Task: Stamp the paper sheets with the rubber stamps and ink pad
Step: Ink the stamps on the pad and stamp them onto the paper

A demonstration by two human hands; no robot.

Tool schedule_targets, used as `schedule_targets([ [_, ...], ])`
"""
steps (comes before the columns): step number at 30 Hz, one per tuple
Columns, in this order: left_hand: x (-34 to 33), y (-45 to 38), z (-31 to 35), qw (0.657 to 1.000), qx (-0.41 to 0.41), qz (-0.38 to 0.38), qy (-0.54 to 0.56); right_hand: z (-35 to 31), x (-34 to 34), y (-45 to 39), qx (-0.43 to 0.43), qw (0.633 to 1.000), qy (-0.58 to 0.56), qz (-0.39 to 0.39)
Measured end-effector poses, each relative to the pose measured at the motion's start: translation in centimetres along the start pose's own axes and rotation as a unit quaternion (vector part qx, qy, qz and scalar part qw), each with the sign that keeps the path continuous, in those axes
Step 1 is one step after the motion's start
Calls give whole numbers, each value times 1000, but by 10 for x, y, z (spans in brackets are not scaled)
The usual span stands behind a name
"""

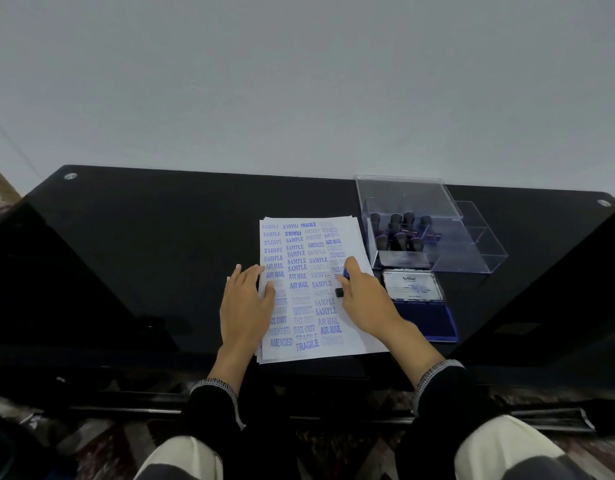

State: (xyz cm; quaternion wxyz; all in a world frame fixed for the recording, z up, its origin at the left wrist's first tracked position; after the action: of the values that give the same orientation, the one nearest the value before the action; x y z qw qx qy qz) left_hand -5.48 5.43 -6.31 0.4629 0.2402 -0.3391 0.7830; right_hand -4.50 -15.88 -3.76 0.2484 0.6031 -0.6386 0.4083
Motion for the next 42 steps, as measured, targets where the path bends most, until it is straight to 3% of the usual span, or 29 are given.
schedule_targets([
  [4,0,0,0,1000,8,-2,-2,-2,2,-7,-17,999,-21,-27],
  [14,1,0,3,1000,4,-1,-11,-1,3,21,-16,996,39,74],
  [24,1,0,4,1000,-4,-1,-12,-5,3,-4,-25,999,9,-33],
  [35,0,-1,4,1000,-11,0,-14,-1,1,18,-23,997,37,58],
  [42,0,0,4,1000,-11,4,-12,-5,4,2,-26,999,36,-15],
])
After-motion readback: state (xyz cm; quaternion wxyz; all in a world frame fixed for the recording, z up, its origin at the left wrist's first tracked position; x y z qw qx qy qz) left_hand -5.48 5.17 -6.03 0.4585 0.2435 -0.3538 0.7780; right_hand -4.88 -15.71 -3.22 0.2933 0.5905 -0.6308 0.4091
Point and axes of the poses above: each hand's wrist, its own y-axis away from the middle knuckle, its own x-axis out of the back of the hand, z = x × y, the point moved 7 cm from there along -y, towards the middle knuckle, and after that the axes turned 12 degrees about z, right-handed, at the moved point
